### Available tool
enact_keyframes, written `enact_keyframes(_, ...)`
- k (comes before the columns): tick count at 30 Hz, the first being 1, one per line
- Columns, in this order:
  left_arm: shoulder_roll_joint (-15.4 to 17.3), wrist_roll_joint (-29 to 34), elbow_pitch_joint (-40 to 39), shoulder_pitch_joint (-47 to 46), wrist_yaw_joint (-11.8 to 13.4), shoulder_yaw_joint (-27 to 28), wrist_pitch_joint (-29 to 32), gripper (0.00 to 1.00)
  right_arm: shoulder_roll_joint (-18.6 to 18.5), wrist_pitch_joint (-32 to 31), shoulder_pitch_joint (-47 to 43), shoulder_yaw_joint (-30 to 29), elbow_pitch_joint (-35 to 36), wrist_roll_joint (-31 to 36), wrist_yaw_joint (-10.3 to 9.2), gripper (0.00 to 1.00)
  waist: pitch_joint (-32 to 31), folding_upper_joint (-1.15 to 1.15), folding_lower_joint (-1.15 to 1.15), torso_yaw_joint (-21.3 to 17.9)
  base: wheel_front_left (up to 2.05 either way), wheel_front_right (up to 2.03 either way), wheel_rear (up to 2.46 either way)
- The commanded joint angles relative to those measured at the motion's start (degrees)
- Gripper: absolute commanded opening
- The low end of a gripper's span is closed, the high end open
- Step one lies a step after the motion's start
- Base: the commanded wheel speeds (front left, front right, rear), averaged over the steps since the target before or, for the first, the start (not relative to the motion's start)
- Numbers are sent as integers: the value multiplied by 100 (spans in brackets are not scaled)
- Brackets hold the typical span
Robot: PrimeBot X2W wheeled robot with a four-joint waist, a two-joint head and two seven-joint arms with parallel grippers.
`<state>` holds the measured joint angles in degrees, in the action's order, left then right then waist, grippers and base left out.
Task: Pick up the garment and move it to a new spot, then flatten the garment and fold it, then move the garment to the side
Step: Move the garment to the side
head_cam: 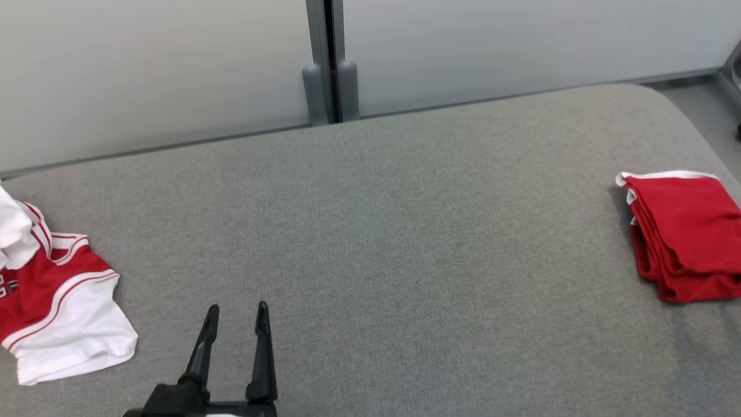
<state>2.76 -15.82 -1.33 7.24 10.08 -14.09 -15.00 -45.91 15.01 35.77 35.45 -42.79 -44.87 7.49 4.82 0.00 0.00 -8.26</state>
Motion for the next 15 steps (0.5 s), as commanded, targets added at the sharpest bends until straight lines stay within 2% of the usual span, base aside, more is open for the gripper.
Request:
enact_keyframes(1, 26, -22, -4, 101, -17, 77, -25, 100, 162, 22, -324, -160, 83, 143, 1, 100, -442, 0, 0, 86, 0, 0, 0)
enact_keyframes(4, 23, 78, 74, 227, -78, 273, -19, 100, 697, 23, -1199, -1175, 631, 788, 1, 100, -639, 0, 0, 256, 0, 0, 0)
enact_keyframes(9, 23, 169, 188, 350, -261, 582, -19, 100, 1815, 18, -2735, -2545, 1633, 1938, 1, 100, -834, 0, 0, 638, 0, 0, 0)
enact_keyframes(12, 22, 222, 260, 410, -348, 710, -19, 100, 2477, 19, -3345, -3249, 2200, 2538, 0, 100, -894, 0, 0, 844, 0, 0, 0)
enact_keyframes(15, 24, 235, 341, 398, -438, 838, -19, 100, 3086, 15, -3787, -3671, 2599, 3009, 0, 100, -922, 0, 0, 967, 0, 0, 0)
